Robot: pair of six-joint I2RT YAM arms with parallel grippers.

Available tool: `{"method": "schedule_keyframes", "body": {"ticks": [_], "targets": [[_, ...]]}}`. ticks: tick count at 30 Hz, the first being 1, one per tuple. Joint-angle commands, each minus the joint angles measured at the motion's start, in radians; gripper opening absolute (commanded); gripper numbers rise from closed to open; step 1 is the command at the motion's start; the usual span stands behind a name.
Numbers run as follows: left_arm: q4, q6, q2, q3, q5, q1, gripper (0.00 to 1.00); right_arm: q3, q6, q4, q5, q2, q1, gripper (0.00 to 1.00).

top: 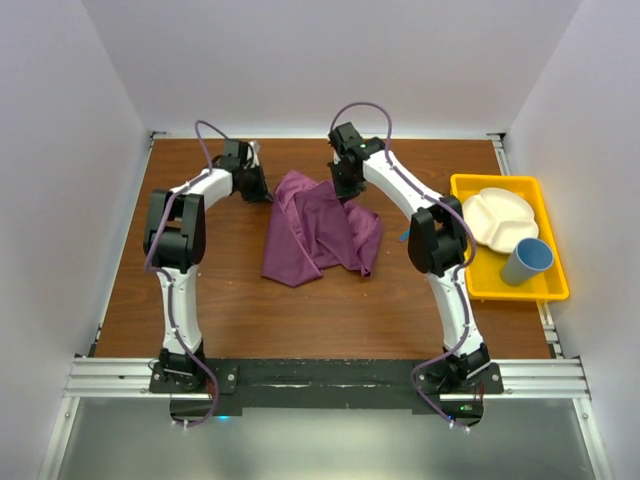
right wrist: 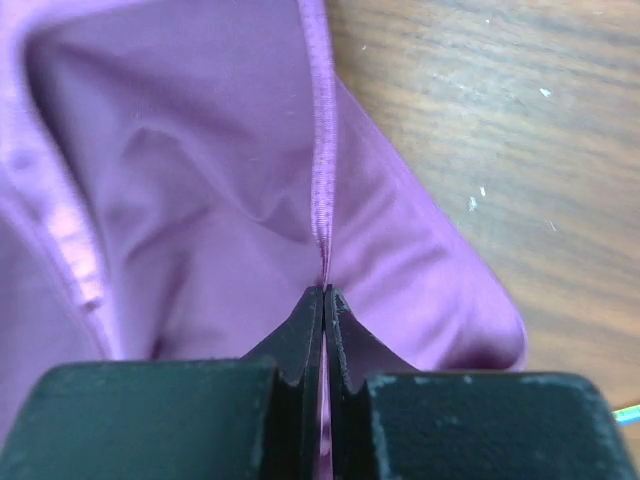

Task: Fold the napkin, place the utensils inside, and roll it up
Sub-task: Flatten the napkin out

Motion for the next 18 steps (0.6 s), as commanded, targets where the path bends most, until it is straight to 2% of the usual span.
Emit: {"method": "schedule_keyframes", "body": {"ticks": [1,5,7,10,11,12,14,15,16,17,18], "targets": [[0.058,-0.026,-0.093,-0.062,-0.097,0.05,0.0,-0.034,0.007,-0.083,-0.044,-0.234,0.011,0.0],[0.06,-0.012,-0.104,-0.009,-0.136,0.08,0.0,-0.328,0.024,-0.008,-0.193,-0.449,0.022,0.0],[0.057,-0.007,-0.104,0.011,-0.148,0.096,0.0,-0.538,0.024,0.059,-0.361,-0.59,0.039,0.0],[0.061,0.017,-0.1,0.034,-0.169,0.099,0.0,-0.832,0.024,0.088,-0.416,-0.736,0.157,0.0],[0.058,0.022,-0.098,0.044,-0.171,0.099,0.0,-0.918,0.088,0.136,-0.419,-0.863,0.216,0.0],[0.054,0.033,-0.101,0.047,-0.171,0.099,0.0,-1.089,0.136,0.166,-0.428,-0.923,0.227,0.0],[0.035,0.057,-0.116,0.051,-0.159,0.088,0.0,-1.277,0.252,0.249,-0.452,-1.095,0.226,0.0],[0.025,0.069,-0.129,0.05,-0.151,0.08,0.0,-1.304,0.262,0.248,-0.451,-1.137,0.228,0.07],[-0.003,0.08,-0.153,0.047,-0.151,0.067,0.07,-1.318,0.266,0.244,-0.401,-1.163,0.225,0.21],[-0.015,0.097,-0.169,0.03,-0.151,0.025,0.17,-1.321,0.268,0.221,-0.367,-1.187,0.225,0.36],[-0.024,0.14,-0.184,0.016,-0.157,-0.001,0.28,-1.3,0.262,0.202,-0.319,-1.188,0.221,0.58]]}}
